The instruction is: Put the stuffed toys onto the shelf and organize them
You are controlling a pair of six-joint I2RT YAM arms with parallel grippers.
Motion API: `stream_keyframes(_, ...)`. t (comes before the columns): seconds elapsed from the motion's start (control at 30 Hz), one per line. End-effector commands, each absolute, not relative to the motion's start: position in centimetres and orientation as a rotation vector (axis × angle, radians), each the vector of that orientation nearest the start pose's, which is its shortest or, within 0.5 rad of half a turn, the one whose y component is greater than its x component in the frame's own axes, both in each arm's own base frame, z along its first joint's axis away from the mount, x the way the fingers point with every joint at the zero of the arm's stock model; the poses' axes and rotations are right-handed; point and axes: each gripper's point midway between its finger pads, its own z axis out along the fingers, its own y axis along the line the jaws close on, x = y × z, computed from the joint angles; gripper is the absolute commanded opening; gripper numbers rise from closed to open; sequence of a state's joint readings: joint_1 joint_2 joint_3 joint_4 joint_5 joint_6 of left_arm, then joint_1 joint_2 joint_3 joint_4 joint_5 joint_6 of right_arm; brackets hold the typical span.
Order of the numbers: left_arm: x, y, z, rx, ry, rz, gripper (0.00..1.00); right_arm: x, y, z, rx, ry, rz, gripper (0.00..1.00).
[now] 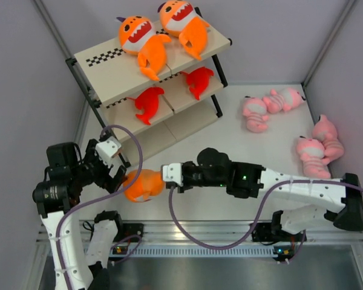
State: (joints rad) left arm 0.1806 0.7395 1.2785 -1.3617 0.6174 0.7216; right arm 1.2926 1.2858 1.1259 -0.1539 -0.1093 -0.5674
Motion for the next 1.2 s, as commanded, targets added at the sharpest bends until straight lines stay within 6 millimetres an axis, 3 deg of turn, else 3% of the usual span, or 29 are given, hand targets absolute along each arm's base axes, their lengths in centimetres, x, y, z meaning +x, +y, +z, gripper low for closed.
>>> stream_keyframes(0.0, 13.6, -3.7, 28.1, 0.759, 2.123, -0.141, 0.99, 10.2, 39.7, 30.6, -1.369, 1.231, 0.883, 0.0)
stream_keyframes(0.13, 14.6, -0.5, 30.4, 0.58, 2.124, 0.078, 0.99, 9.8, 38.7, 32.0, -1.232, 1.34, 0.992, 0.0)
stream_keyframes(0.3, 15.0, 7.4, 34.6, 0.245, 2.061, 0.578, 0.99, 8.3, 38.5, 37.5, -1.032, 1.431, 1.228, 0.0)
stream_keyframes(0.33, 14.3, 9.6, 35.5, 0.132, 2.054, 0.718, 0.99, 8.1, 38.3, 38.4, -1.006, 1.435, 1.263, 0.0)
stream_keyframes(0.43, 13.3, 12.0, 36.5, 0.009, 2.005, 0.878, 0.99, 6.8, 38.0, 43.0, -0.922, 1.41, 1.408, 0.0)
stream_keyframes(0.47, 13.2, 12.4, 35.8, -0.008, 2.015, 0.907, 0.99, 6.2, 37.8, 44.1, -0.914, 1.404, 1.458, 0.0)
stream_keyframes(0.53, 13.2, 13.1, 36.1, -0.063, 1.971, 0.948, 0.99, 6.0, 37.6, 45.1, -0.907, 1.426, 1.477, 0.0)
stream_keyframes(0.63, 13.1, 13.2, 35.7, -0.103, 1.955, 0.946, 0.99, 6.7, 35.8, 50.0, -0.808, 1.4, 1.465, 0.0)
stream_keyframes(0.7, 13.7, 12.5, 35.6, -0.099, 1.945, 0.884, 0.99, 7.7, 34.7, 51.6, -0.715, 1.408, 1.444, 0.0)
stream_keyframes(0.8, 14.2, 11.7, 35.2, -0.083, 1.938, 0.816, 0.99, 9.4, 33.7, 55.6, -0.587, 1.345, 1.475, 0.0)
stream_keyframes(0.97, 14.0, 11.5, 34.6, -0.079, 1.944, 0.807, 0.98, 12.0, 34.6, 60.7, -0.442, 1.234, 1.556, 0.0)
stream_keyframes(1.17, 14.1, 10.9, 33.5, -0.039, 1.96, 0.768, 0.99, 17.3, 37.7, 63.5, -0.225, 1.133, 1.712, 0.0)
